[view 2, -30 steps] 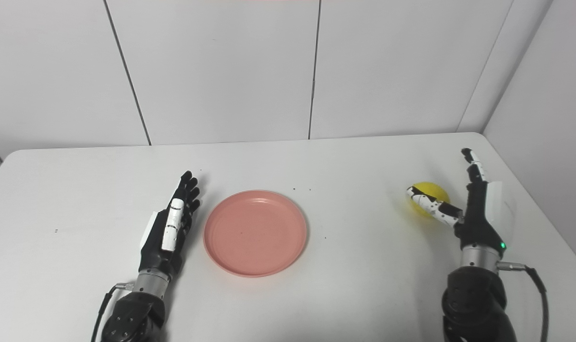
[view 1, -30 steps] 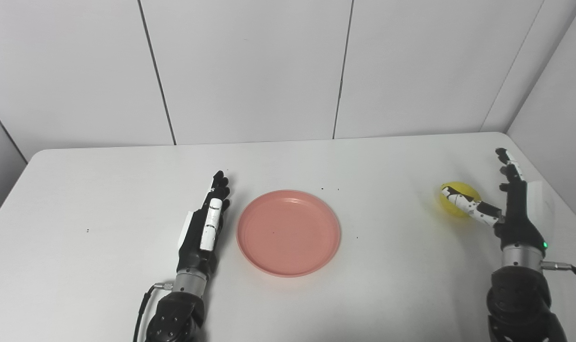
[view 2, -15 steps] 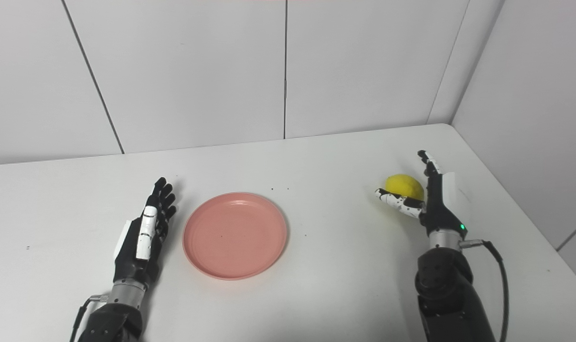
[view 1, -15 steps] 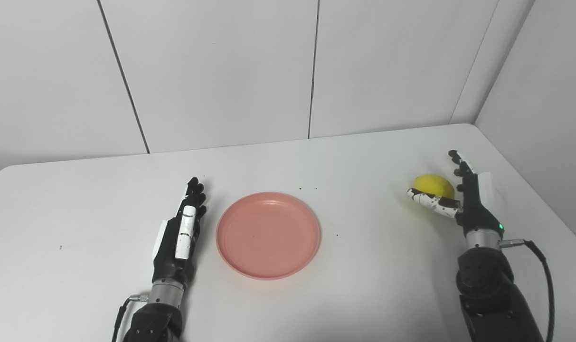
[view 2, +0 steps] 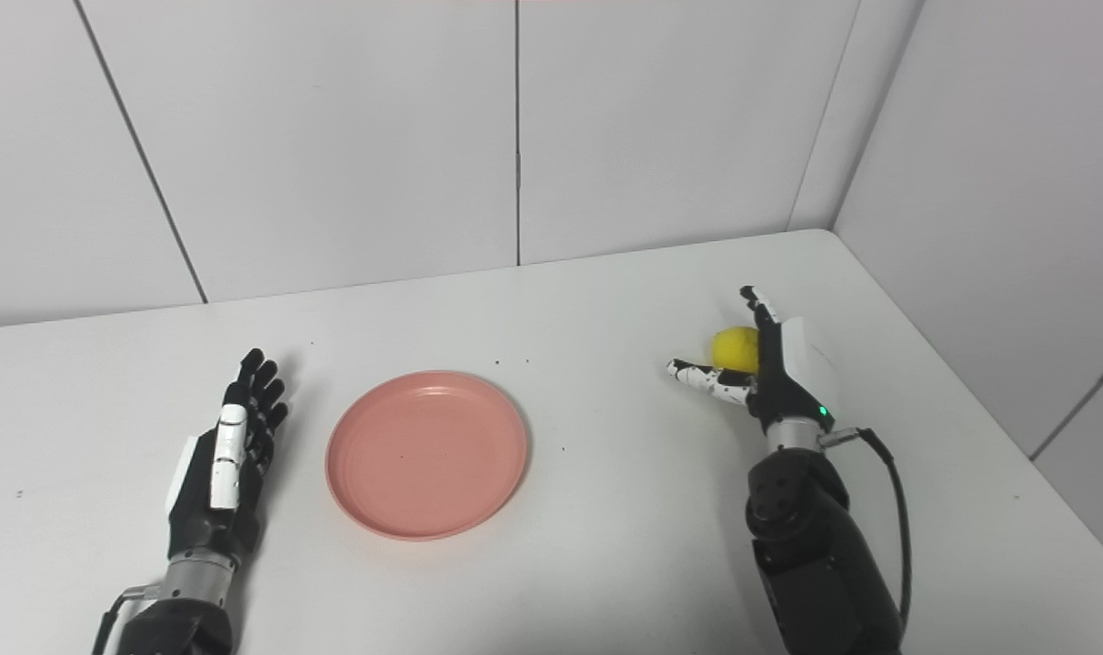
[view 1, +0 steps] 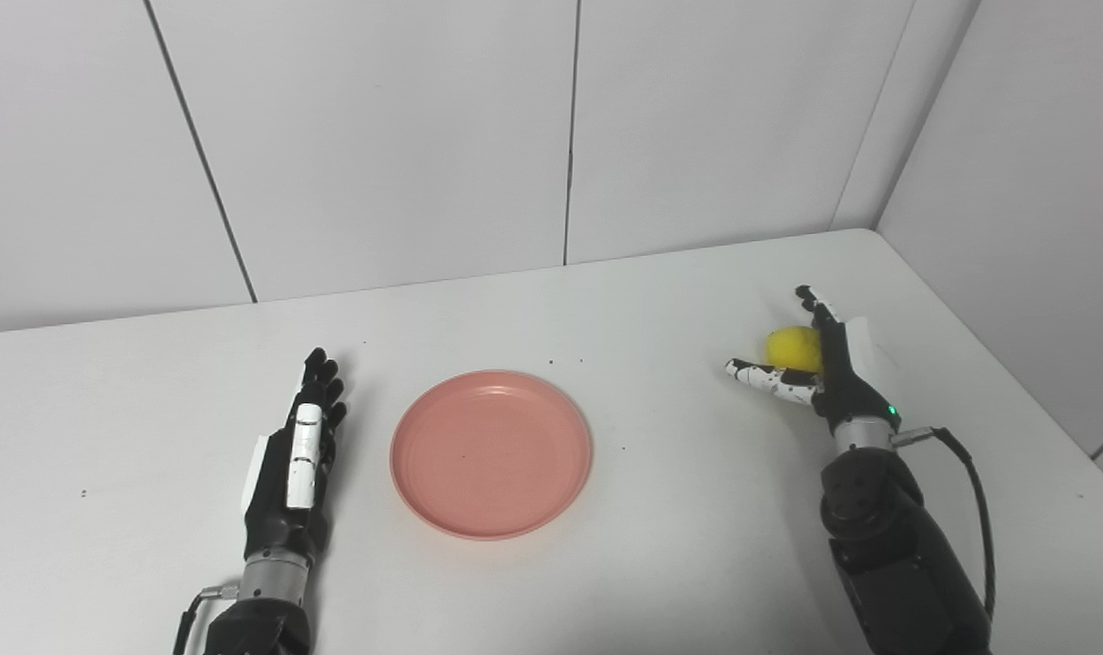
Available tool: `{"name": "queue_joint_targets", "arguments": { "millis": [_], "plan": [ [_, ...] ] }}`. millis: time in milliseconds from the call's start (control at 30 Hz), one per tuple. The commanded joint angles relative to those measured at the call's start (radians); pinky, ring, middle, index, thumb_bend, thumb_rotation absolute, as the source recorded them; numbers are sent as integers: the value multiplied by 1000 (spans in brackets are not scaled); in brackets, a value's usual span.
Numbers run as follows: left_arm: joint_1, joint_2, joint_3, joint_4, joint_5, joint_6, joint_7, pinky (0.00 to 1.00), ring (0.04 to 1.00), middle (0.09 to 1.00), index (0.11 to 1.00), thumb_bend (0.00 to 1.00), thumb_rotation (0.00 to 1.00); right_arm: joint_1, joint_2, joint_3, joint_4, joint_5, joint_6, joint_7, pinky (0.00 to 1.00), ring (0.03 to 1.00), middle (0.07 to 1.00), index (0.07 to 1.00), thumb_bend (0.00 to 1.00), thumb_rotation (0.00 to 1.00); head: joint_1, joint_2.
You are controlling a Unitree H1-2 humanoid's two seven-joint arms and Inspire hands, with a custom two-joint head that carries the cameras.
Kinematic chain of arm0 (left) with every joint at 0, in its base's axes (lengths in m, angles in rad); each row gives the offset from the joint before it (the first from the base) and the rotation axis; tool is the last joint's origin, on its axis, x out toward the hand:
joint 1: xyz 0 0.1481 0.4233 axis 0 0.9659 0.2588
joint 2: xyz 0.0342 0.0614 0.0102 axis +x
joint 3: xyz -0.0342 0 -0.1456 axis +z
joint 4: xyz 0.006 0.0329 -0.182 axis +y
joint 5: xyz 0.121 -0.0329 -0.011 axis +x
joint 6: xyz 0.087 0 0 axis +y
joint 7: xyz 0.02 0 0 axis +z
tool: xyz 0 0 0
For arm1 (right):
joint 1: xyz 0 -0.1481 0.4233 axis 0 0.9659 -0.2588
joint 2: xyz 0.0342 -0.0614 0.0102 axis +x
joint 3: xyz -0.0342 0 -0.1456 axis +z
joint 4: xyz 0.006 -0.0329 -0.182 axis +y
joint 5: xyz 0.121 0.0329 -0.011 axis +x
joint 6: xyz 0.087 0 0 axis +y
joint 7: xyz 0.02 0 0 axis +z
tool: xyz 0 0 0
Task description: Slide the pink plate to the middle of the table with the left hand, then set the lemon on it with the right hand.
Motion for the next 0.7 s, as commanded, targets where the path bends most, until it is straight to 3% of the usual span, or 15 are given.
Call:
{"name": "queue_joint_targets", "arguments": {
  "millis": [0,233,367,400,433,500,567,667],
  "plan": [
    [-9,4,18,20,-30,-36,-12,1000,1000,1000,999,541,1000,-47,-30,4,-16,-15,21,1,749,845,876,871,859,343,-2,2],
    [-17,8,29,46,-52,-57,-20,1000,996,991,984,559,1000,-72,-40,32,-4,-32,94,48,769,859,889,874,837,289,-12,14],
    [-18,11,31,40,-53,-44,-23,1000,1000,999,989,562,1000,-83,-34,25,3,-56,103,77,687,815,867,862,810,200,-15,17],
    [-18,12,30,39,-50,-43,-23,1000,1000,1000,990,562,1000,-84,-27,15,3,-58,103,86,474,611,705,862,791,138,-16,17],
    [-18,13,31,39,-51,-43,-23,1000,1000,1000,991,562,1000,-86,-19,4,2,-60,103,95,438,574,676,862,788,130,-16,18],
    [-19,13,33,39,-54,-44,-25,1000,1000,998,988,560,1000,-88,-7,-14,0,-66,103,109,211,296,406,866,764,50,-17,19],
    [-19,11,35,41,-62,-46,-29,1000,1000,999,989,554,1000,-89,-2,-22,-1,-73,103,119,123,188,287,856,758,10,-17,19],
    [-20,9,35,38,-66,-43,-28,1000,1000,1000,991,540,1000,-89,-2,-21,1,-87,103,126,87,147,249,832,757,0,-14,19]
  ]
}}
